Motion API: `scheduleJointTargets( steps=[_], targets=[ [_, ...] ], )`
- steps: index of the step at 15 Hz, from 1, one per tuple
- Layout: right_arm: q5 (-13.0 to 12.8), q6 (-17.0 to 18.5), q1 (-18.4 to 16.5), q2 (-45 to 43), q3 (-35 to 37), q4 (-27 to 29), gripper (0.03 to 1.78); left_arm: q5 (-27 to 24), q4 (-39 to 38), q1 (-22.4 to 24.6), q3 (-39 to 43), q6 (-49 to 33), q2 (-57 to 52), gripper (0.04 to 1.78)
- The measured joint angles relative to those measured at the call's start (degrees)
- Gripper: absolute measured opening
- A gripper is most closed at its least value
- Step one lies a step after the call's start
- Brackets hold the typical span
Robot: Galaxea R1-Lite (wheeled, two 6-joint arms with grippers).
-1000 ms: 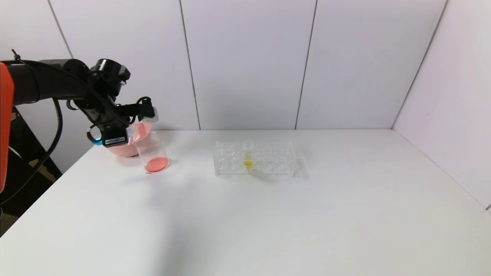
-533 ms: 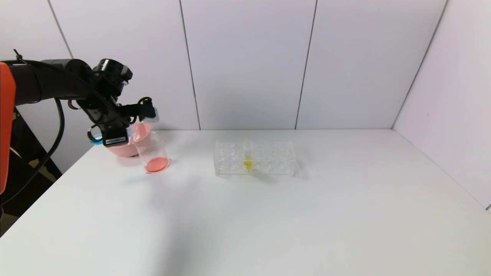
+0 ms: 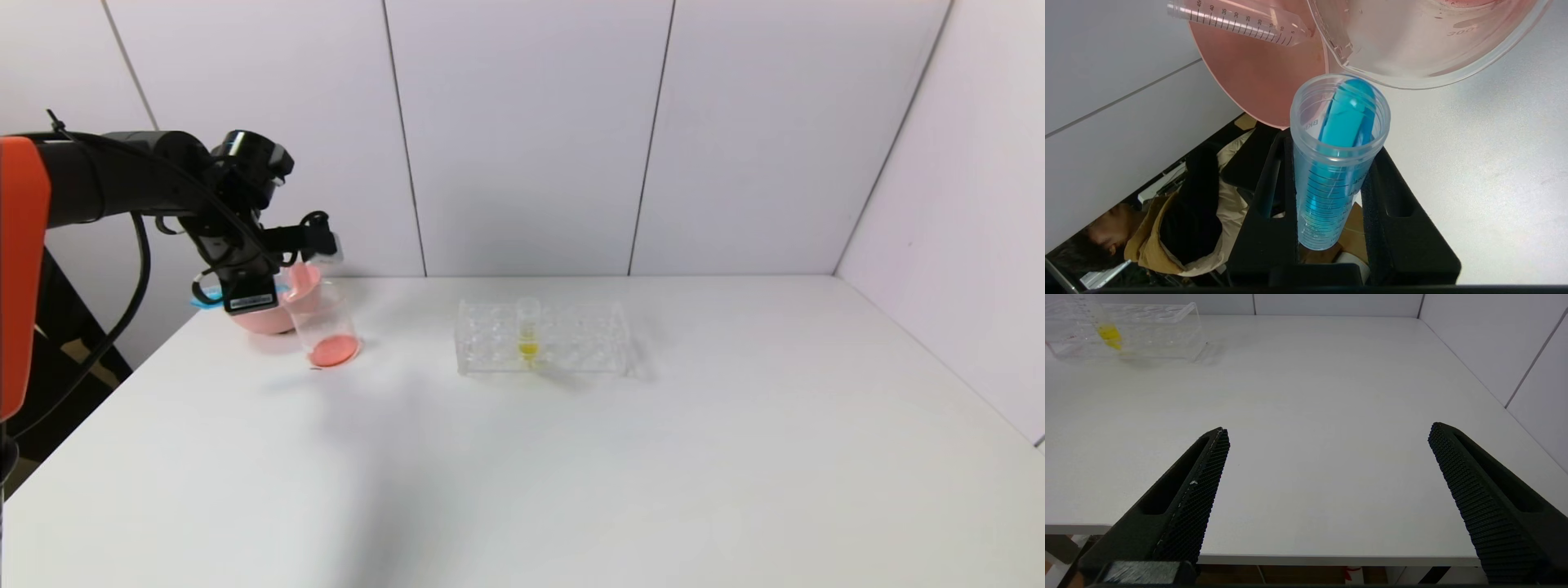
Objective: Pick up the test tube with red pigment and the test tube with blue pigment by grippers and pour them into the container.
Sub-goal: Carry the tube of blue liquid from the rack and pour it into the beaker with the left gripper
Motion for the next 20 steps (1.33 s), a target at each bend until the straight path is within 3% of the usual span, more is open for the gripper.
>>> scheduleJointTargets(
  steps=[20],
  targets=[
    [0.0, 0.0, 0.0, 0.0, 0.0, 0.0, 1.77, 6.3, -0.3, -1.9, 0.1, -0.6, 0.5, 0.46]
  ],
)
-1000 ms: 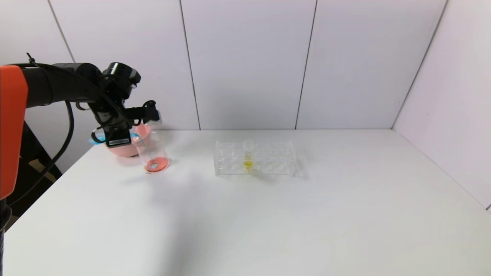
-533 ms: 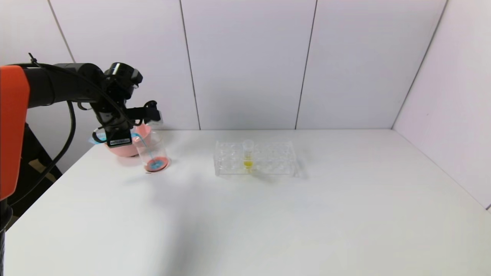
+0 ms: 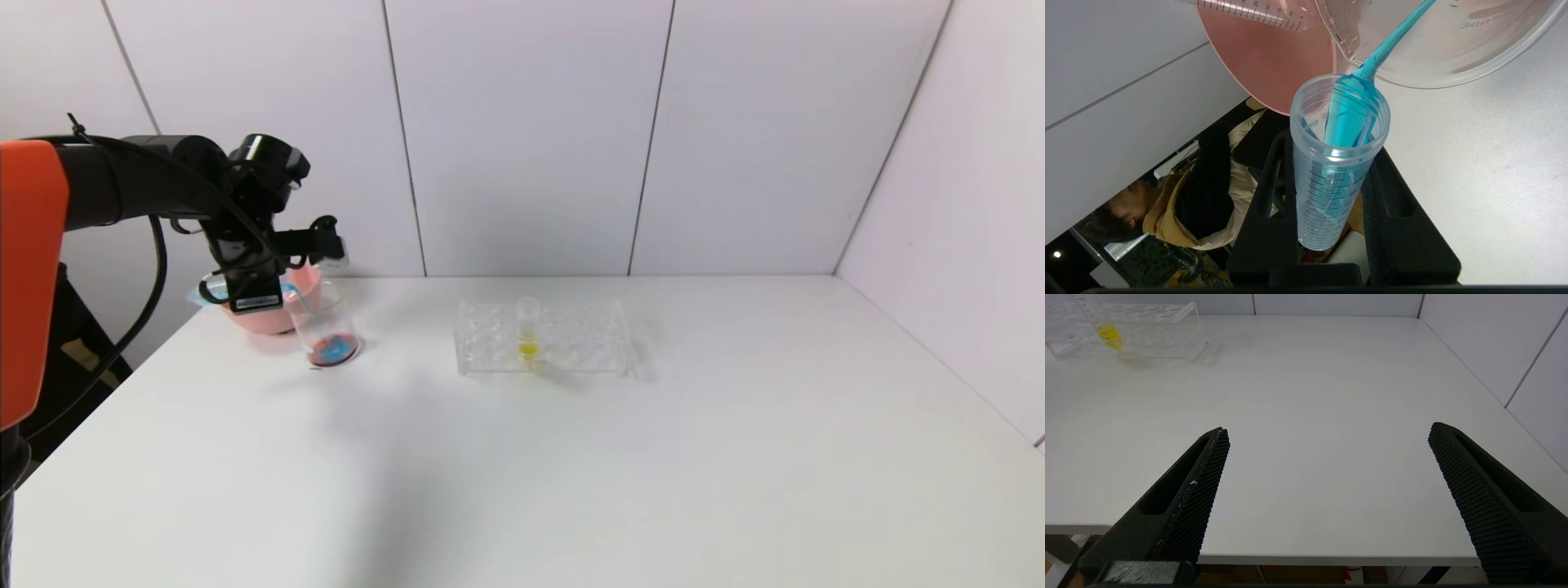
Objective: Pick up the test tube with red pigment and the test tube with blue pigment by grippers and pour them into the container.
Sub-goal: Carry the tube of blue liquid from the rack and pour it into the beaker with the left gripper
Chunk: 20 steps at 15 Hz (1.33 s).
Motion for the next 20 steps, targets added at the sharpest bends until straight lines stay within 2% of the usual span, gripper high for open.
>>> scheduleJointTargets(
  steps=[20],
  targets=[
    [0.0, 0.0, 0.0, 0.0, 0.0, 0.0, 1.77, 6.5, 0.1, -1.6, 0.0, 0.0, 0.4, 0.46]
  ],
)
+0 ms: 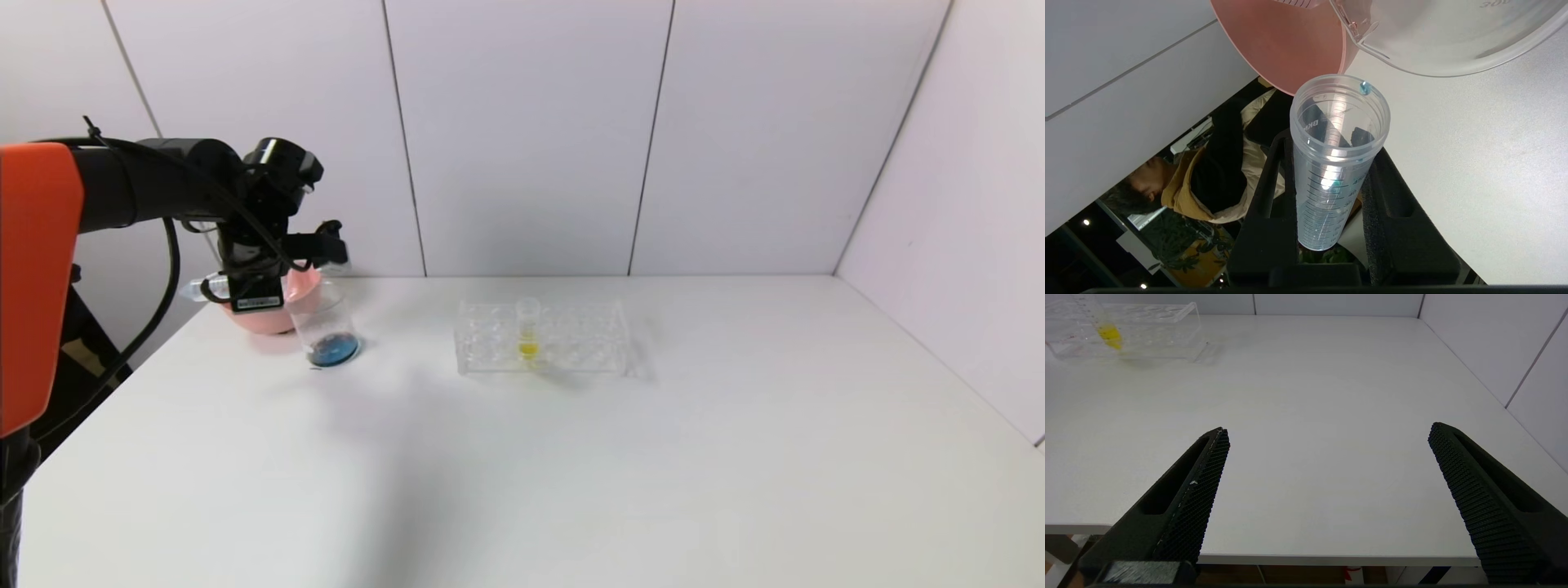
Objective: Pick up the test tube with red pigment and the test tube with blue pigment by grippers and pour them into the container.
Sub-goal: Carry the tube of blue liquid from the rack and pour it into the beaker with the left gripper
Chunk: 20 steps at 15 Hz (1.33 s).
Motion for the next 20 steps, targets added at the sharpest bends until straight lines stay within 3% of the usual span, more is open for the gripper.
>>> scheduleJointTargets(
  steps=[9, 20],
  targets=[
    [0.0, 0.0, 0.0, 0.0, 0.0, 0.0, 1.77, 4.8, 0.1, -1.2, 0.0, 0.3, 0.0, 0.46],
    [0.0, 0.0, 0.0, 0.0, 0.0, 0.0, 1.77, 6.6, 0.3, -1.6, 0.0, 0.5, 0.1, 0.46]
  ],
)
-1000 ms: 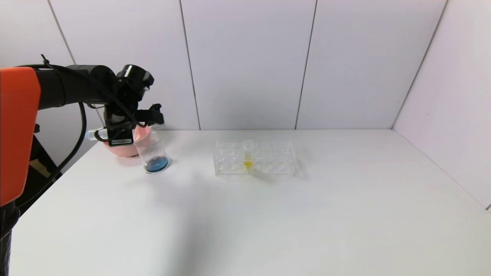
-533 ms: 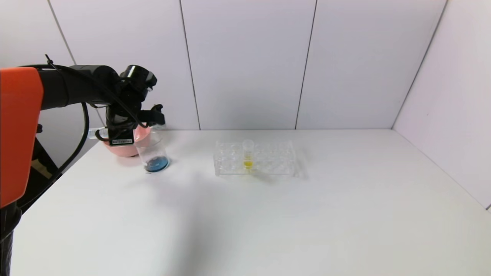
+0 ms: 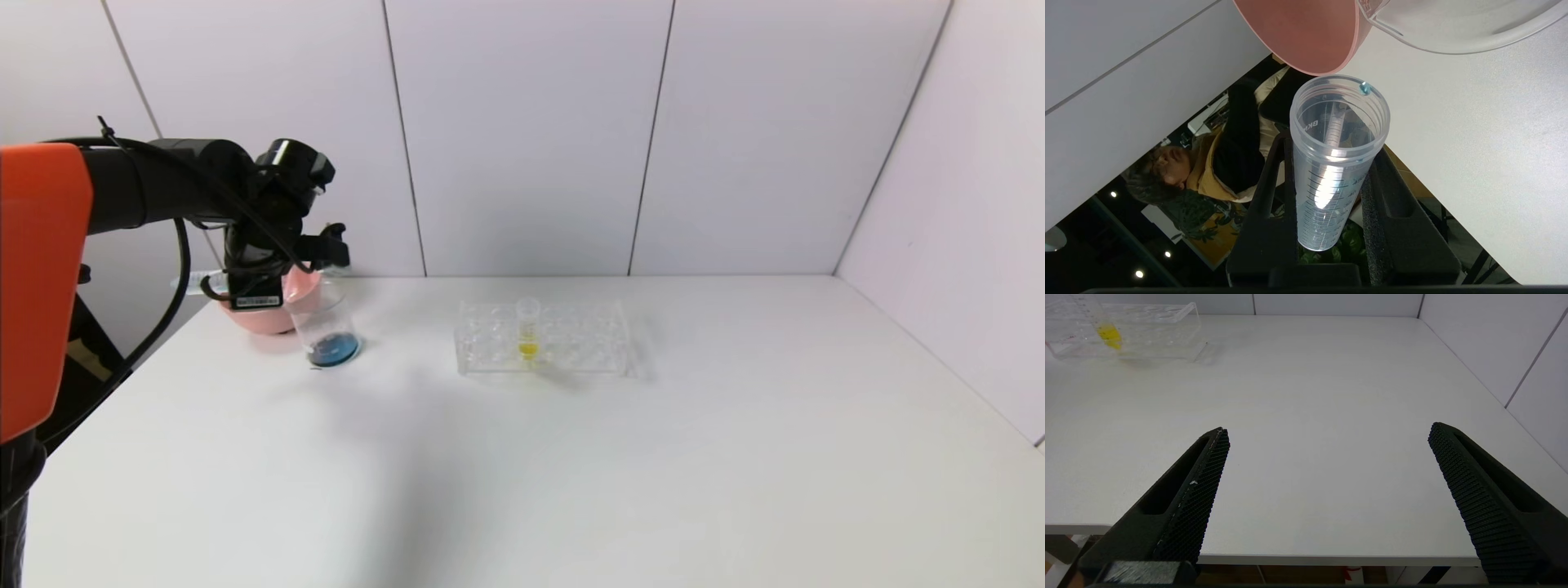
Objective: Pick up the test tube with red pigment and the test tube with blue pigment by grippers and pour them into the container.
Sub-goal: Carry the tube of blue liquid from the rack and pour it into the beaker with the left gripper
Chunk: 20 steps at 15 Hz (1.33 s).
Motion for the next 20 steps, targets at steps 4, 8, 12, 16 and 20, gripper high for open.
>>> scheduleJointTargets(
  steps=[4, 8, 12, 16, 20],
  targets=[
    [0.0, 0.0, 0.0, 0.0, 0.0, 0.0, 1.77, -0.4, -0.1, 0.0, 0.0, -0.3, -0.3, 0.46],
    [0.0, 0.0, 0.0, 0.0, 0.0, 0.0, 1.77, -3.3, -0.7, 0.4, 0.0, -7.2, -1.6, 0.46],
    [0.0, 0.0, 0.0, 0.0, 0.0, 0.0, 1.77, -12.5, -5.0, 3.2, 0.0, -17.7, -3.9, 0.46],
    [0.0, 0.0, 0.0, 0.0, 0.0, 0.0, 1.77, -19.8, -8.8, 5.9, 0.0, -33.4, -6.2, 0.46],
    [0.0, 0.0, 0.0, 0.0, 0.0, 0.0, 1.77, -30.8, -15.7, 7.9, 0.1, -50.5, -8.0, 0.46]
  ],
)
